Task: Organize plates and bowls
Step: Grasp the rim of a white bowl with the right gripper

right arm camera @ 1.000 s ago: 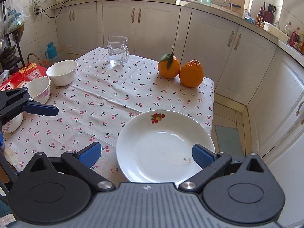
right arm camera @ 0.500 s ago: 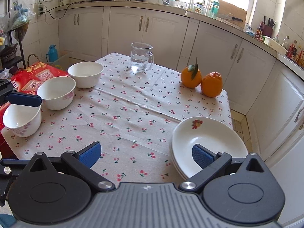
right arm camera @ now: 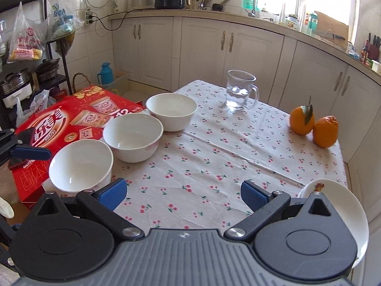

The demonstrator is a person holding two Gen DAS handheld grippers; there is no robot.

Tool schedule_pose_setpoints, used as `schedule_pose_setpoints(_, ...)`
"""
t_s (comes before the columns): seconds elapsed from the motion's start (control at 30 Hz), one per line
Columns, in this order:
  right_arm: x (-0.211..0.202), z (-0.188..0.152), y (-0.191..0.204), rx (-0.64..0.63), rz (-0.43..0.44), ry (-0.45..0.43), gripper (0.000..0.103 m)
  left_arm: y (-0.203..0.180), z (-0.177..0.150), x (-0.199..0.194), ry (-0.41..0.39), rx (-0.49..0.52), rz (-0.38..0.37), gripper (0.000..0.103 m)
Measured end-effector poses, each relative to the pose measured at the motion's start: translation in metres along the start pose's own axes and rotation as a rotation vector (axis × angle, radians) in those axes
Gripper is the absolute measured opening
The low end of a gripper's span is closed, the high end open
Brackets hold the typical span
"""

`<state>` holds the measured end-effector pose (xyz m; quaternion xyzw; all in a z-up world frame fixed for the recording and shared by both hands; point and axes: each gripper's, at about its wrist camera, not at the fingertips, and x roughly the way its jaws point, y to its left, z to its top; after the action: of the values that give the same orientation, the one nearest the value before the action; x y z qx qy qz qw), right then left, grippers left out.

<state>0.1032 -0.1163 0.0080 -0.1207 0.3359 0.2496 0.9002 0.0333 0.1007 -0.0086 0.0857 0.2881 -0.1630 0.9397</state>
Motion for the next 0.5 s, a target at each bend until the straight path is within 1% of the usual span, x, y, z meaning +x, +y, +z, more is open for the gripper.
schedule_pose_setpoints(0.17,0.019,0.008,0.022,-0.022,0.082,0.008,0.103,0.019,-0.017,0.007,0.035,-0.031,0.055,0.101)
schedule_pose_setpoints(0.3,0.032,0.011,0.038,-0.047,0.127,0.017,0.103,0.029,-0.024,0.015,0.056,-0.054,0.051,0.101)
schedule_pose_setpoints(0.5,0.047,0.011,0.051,-0.057,0.174,0.038,0.103,0.034,-0.029,0.026,0.072,-0.044,0.042,0.101)
